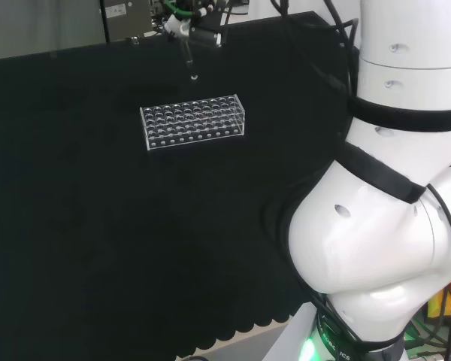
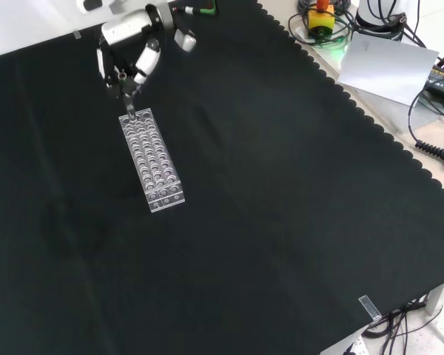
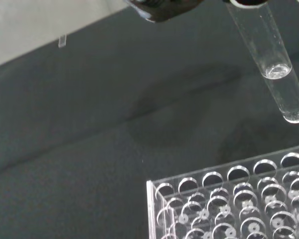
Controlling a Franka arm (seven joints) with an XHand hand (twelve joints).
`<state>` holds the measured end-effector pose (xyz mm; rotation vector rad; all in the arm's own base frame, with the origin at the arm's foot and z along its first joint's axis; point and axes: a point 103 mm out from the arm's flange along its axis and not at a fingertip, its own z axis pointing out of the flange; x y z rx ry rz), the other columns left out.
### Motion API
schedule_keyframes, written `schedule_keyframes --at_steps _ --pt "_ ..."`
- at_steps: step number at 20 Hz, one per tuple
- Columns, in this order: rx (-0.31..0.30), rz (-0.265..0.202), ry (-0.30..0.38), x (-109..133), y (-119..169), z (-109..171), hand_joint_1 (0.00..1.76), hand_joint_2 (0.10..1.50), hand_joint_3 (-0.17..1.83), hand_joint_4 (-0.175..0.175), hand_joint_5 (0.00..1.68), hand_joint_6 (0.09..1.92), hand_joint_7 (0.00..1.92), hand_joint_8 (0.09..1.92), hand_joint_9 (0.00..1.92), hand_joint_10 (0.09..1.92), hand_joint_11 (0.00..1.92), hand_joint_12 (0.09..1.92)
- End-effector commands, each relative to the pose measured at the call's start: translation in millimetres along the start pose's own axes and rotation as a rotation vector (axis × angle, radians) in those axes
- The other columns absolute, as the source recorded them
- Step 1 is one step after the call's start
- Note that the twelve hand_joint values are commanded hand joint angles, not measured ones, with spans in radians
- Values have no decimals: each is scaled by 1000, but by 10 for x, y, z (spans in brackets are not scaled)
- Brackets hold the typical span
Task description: Shake the test tube.
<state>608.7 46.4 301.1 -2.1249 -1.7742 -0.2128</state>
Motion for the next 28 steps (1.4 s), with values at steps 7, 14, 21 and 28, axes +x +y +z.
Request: schedule_keyframes --at_steps 7,14,21,28 --pt "-35 12 80 22 -324 -379 1235 1041 -175 -175 1403 289 1736 496 1674 688 1260 846" --pt "15 -108 145 797 -446 -158 1236 1040 -175 -175 1404 286 1735 498 1672 691 1259 846" --pt "39 -166 175 1213 -516 -87 1236 1040 -175 -175 1405 284 1733 500 1670 694 1260 846" --pt "0 -84 140 689 -477 -258 1398 994 4 -175 1180 680 1694 573 1634 762 1144 871"
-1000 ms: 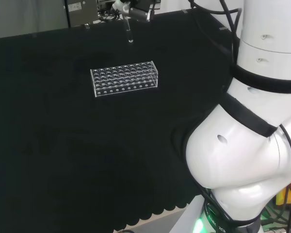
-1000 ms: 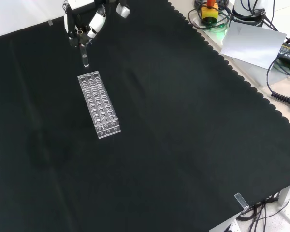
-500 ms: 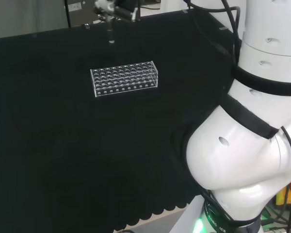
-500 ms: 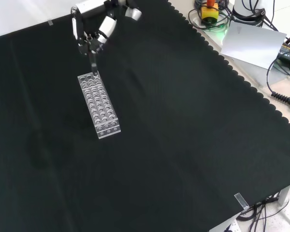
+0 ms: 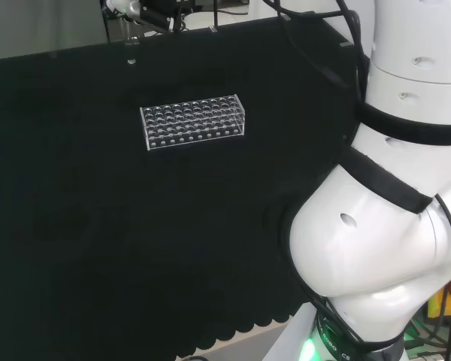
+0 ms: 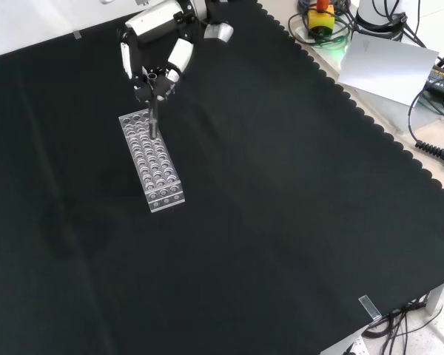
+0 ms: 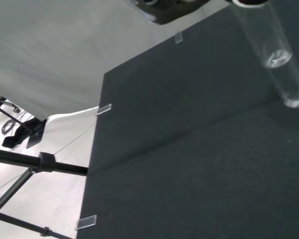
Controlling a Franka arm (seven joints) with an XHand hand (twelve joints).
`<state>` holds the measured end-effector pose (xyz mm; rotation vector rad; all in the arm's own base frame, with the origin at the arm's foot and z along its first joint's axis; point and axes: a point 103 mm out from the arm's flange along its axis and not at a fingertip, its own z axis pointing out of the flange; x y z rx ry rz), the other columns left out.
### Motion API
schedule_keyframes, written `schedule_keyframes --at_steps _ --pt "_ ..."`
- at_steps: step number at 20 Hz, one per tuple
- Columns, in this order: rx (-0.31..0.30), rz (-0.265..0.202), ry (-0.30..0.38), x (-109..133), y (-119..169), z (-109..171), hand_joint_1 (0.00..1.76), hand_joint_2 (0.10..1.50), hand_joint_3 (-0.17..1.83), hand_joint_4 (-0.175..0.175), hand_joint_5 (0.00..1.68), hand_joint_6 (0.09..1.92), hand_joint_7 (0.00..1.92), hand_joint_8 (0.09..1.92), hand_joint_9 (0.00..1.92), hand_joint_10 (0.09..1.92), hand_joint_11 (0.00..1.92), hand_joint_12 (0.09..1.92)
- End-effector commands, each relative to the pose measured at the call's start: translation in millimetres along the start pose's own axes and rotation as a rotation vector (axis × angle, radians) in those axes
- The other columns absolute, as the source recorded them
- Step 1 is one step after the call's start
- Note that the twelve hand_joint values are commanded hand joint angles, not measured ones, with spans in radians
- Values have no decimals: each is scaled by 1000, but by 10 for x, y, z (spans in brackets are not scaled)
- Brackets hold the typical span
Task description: Shake the test tube.
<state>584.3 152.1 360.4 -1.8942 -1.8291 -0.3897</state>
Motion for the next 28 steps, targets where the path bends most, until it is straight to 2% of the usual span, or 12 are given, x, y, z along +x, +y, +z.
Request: schedule_keyframes --at_steps 1,5,6,7,9,11,12,15,17,20,23,28 --pt "-42 84 -38 -528 -65 -263 1429 993 6 -175 1163 705 1691 580 1633 763 1131 862" --pt "-90 183 -64 -1080 -158 -556 1516 1005 5 -175 1090 825 1678 602 1622 780 1073 872" --pt "-101 206 -71 -1214 -191 -630 1413 997 4 -175 1161 712 1682 600 1627 774 1131 877" --pt "-111 226 -78 -1339 -225 -704 1436 996 5 -175 1154 721 1682 599 1628 772 1125 865" --pt "-131 263 -95 -1563 -293 -842 1306 977 11 -175 1268 530 1687 597 1635 765 1199 873" --pt "-154 302 -110 -1780 -369 -985 1439 989 11 -175 1169 691 1684 597 1631 767 1128 859" --pt "-166 323 -118 -1882 -405 -1053 1373 987 9 -175 1204 640 1685 597 1633 766 1161 868" --pt "-199 382 -139 -2121 -486 -1213 1491 1001 7 -175 1112 788 1677 606 1624 777 1091 868" --pt "-215 415 -142 -2243 -522 -1294 1515 1005 5 -175 1089 826 1674 611 1621 783 1073 873" --pt "-222 429 -149 -2339 -547 -1371 1522 1007 4 -175 1082 838 1672 615 1618 786 1067 876" --pt "-223 428 -142 -2336 -540 -1376 1522 1008 4 -175 1080 841 1671 617 1617 789 1066 877" --pt "-206 381 -109 -2110 -456 -1252 1522 1009 3 -175 1079 843 1667 619 1615 791 1065 878"
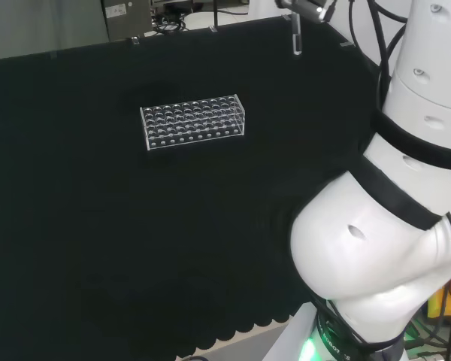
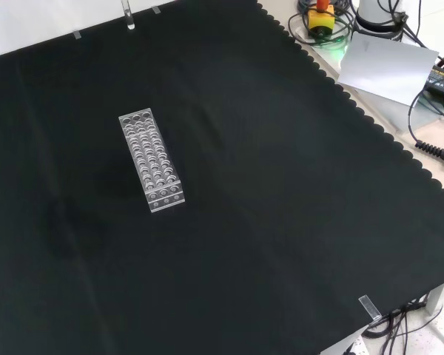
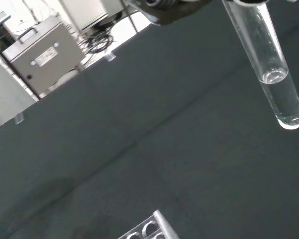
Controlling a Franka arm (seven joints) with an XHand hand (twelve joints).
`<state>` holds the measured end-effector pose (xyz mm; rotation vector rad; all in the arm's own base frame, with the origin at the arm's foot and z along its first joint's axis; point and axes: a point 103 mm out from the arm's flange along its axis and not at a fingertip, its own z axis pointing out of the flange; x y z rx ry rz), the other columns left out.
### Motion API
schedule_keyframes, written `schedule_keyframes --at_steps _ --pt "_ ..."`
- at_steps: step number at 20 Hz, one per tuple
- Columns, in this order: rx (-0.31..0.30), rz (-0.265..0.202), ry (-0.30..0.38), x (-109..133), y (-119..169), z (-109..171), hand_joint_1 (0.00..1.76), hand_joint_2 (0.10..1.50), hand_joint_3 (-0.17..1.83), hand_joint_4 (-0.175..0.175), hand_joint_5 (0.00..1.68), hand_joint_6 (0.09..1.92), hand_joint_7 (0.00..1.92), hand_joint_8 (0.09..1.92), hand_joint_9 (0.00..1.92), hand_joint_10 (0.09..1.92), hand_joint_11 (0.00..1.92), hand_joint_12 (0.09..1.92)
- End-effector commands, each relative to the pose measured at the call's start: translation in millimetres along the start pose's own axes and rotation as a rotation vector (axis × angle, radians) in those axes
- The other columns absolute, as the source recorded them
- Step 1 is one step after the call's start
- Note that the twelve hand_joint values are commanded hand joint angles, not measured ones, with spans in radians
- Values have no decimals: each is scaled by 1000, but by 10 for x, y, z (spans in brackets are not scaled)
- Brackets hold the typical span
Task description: Shake the test tube.
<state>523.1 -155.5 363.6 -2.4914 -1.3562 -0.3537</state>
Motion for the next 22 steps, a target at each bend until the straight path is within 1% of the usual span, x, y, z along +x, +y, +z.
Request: schedule_keyframes --at_steps 1,8,14,18,22 --pt "45 -129 15 644 -203 255 1522 1009 3 -175 1079 843 1667 620 1615 791 1065 878" --pt "109 -257 65 1237 -413 490 1522 1010 2 -175 1078 845 1663 623 1612 794 1064 880" --pt "176 -358 94 1654 -656 686 1522 1010 2 -175 1077 846 1661 625 1611 795 1063 880" --pt "218 -417 107 1851 -822 790 1522 1011 2 -175 1077 847 1660 626 1610 795 1063 881" --pt "237 -442 115 1941 -907 830 1522 1011 1 -175 1076 847 1659 628 1609 796 1062 881"
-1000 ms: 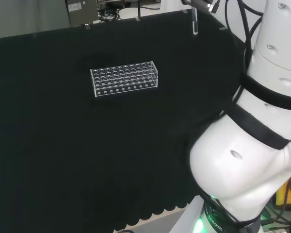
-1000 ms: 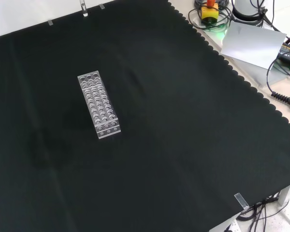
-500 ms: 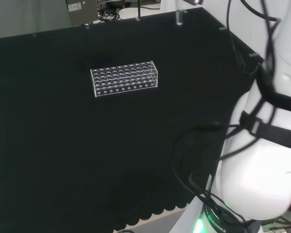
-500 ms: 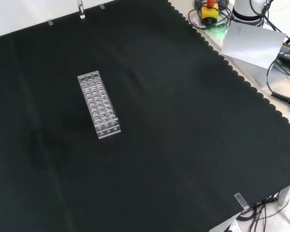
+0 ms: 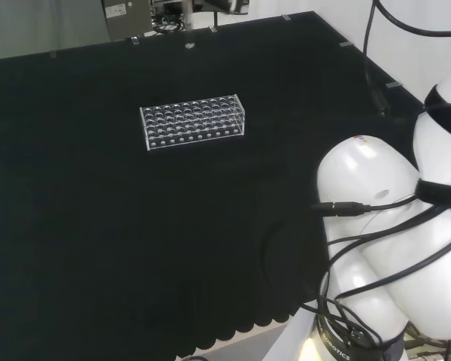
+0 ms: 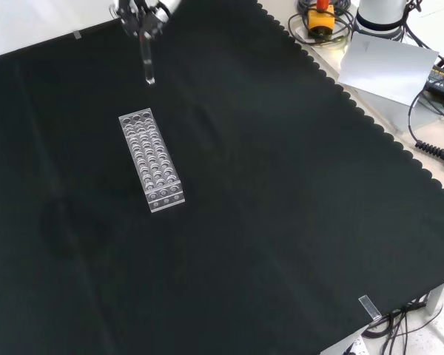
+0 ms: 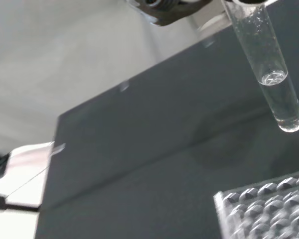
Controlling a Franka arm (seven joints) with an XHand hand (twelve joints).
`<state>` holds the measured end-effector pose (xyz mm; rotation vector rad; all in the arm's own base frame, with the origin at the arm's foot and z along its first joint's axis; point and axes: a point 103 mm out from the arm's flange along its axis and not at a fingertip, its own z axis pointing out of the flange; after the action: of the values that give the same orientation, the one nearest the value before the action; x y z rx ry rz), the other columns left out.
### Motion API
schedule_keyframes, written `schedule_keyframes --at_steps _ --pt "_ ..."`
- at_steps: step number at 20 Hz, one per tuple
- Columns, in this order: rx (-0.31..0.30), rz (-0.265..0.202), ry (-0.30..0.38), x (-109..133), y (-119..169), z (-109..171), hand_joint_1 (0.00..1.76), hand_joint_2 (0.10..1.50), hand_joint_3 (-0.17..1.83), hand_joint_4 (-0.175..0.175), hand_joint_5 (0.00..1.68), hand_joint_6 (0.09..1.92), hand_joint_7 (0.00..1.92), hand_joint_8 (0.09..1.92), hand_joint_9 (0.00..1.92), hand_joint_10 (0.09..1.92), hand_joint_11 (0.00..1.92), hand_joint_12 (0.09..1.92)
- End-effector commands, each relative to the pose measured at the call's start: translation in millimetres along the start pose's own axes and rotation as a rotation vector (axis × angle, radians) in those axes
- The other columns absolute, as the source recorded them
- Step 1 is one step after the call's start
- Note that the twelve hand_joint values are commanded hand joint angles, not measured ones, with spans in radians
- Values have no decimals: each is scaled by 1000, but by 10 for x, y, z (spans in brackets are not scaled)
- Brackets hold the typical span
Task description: Shake the test tube.
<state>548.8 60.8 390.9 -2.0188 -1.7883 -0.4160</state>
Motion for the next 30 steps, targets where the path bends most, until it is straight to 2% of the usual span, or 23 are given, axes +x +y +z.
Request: schedule_keyframes --at_steps 1,4,8,16,24,27,30 --pt "65 -20 34 -16 82 280 1522 1011 1 -175 1076 847 1658 628 1609 796 1062 882" --pt "62 -10 23 -39 84 276 1522 1011 1 -175 1076 848 1657 629 1608 796 1062 882" --pt "47 17 4 -204 87 211 1522 1011 1 -175 1076 848 1656 629 1607 796 1062 882" --pt "0 141 -68 -808 78 -3 1522 1011 1 -175 1075 849 1654 631 1606 796 1062 883" --pt "-74 289 -136 -1410 43 -341 1522 1012 1 -175 1075 849 1654 632 1605 796 1061 883" --pt "-91 318 -138 -1509 35 -428 1522 1012 1 -175 1075 849 1654 633 1605 796 1061 883" --pt "-92 316 -132 -1504 38 -436 1522 1012 0 -175 1075 849 1653 633 1605 796 1061 883"
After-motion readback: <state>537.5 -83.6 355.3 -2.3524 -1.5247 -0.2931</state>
